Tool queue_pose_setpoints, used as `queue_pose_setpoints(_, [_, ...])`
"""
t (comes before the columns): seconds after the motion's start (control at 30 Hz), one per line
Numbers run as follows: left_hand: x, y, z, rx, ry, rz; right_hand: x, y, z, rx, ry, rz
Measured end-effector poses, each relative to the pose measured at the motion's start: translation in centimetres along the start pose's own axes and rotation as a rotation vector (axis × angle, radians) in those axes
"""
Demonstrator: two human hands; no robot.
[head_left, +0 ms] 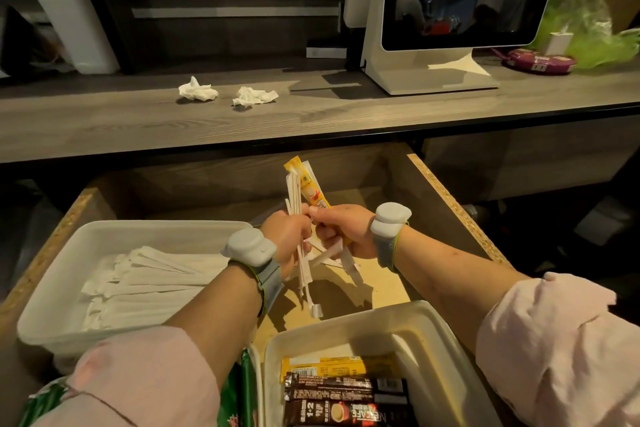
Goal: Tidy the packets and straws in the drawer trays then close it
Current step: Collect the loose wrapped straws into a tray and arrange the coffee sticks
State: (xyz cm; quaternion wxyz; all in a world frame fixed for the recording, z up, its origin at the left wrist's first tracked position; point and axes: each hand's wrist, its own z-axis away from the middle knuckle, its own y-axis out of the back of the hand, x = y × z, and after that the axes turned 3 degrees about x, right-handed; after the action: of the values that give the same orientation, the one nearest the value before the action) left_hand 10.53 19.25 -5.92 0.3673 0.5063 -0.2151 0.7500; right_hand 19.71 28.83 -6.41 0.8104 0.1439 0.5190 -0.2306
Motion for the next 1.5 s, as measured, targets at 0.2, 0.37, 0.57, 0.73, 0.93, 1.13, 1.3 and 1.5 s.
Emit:
queue_pose_setpoints(0.2, [-1.2, -0.2, -0.5, -0.082, -0.224, -0.555, 1.0, -0.5, -0.6, -0.042, -0.04, -0.025])
queue_pose_setpoints(0.37, [-0.6, 0.0, -0.4, 0.149, -0.197, -0.307, 0.8, 0.8, -0.5, 0.093, 0.026, -0.057])
queue_pose_setpoints(0.57, [1.8, 1.1, 0.2, 0.158, -0.158, -0.106, 0.3, 1.5, -0.4, -0.008, 0.021, -0.057])
queue_pose_setpoints(0.73, [1.6, 1.1, 0.1, 0.241, -0.113, -0.29, 0.0, 0.9, -0.3, -0.174, -0.013, -0.135])
queue_pose_setpoints(0.93, [0.7, 0.1, 1.5, 0.038, -0.059, 0.053, -0.4, -0.3, 0.2, -0.145, -0.085, 0.057])
queue_pose_setpoints(1.13, [-0.1, 0.3, 0.0, 0.141, -0.022, -0.08, -0.5, -1.3, 0.4, 0.079, -0.026, 0.427])
queue_pose_setpoints(1.3, [-0.4, 0.8, -1.5, 0.302, -0.053, -0.179, -1.0, -2.1, 0.6, 0.2, 0.103, 0.771])
queue_pose_setpoints(1.5, [2.7, 1.4, -0.6, 0.308, -0.114, 0.091, -3.3, 1.1, 4.1, 0.005, 0.007, 0.799])
